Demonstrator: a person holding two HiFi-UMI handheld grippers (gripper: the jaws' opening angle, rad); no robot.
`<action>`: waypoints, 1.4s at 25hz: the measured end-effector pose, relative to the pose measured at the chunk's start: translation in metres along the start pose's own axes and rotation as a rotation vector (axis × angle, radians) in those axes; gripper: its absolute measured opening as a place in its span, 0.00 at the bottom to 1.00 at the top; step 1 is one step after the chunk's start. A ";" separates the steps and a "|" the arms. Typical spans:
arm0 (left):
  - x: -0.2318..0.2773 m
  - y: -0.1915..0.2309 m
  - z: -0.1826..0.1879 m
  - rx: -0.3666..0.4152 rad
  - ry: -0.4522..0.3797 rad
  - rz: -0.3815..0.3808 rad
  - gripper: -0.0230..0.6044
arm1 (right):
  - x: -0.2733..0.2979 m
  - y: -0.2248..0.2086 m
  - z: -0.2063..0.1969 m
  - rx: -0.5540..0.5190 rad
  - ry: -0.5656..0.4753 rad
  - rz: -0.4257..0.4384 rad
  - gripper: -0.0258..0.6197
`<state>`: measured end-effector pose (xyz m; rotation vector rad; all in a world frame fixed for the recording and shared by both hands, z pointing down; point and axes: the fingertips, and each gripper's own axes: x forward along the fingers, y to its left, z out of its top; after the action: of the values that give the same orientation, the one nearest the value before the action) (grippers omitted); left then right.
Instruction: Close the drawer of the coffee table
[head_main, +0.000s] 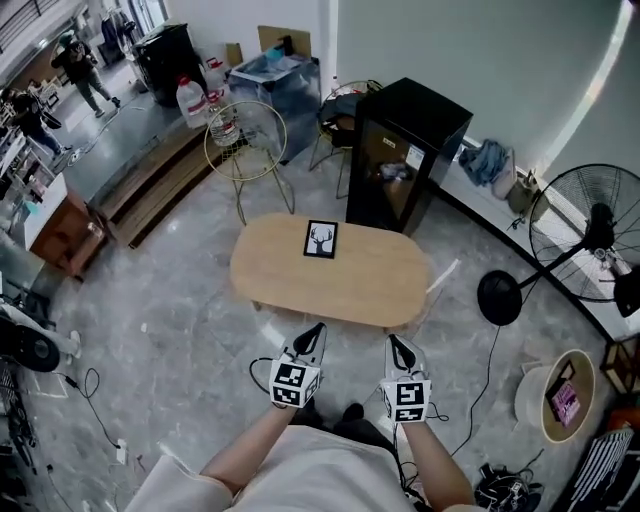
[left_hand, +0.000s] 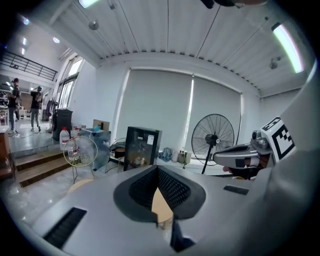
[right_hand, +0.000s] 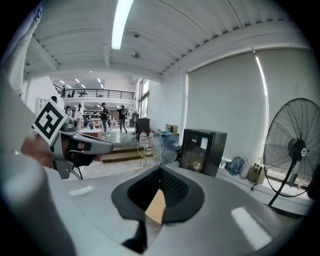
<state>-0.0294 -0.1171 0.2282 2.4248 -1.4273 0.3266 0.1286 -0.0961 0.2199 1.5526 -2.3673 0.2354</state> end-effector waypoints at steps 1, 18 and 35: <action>-0.003 -0.003 0.010 0.007 -0.009 -0.009 0.05 | -0.005 -0.001 0.009 -0.005 -0.016 0.003 0.06; -0.057 0.005 0.132 0.008 -0.159 -0.064 0.05 | -0.060 -0.024 0.131 0.086 -0.178 0.012 0.06; -0.077 -0.005 0.167 0.045 -0.229 -0.088 0.05 | -0.090 -0.037 0.156 0.068 -0.231 0.004 0.06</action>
<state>-0.0556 -0.1150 0.0464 2.6220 -1.4099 0.0618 0.1707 -0.0790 0.0416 1.6886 -2.5608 0.1452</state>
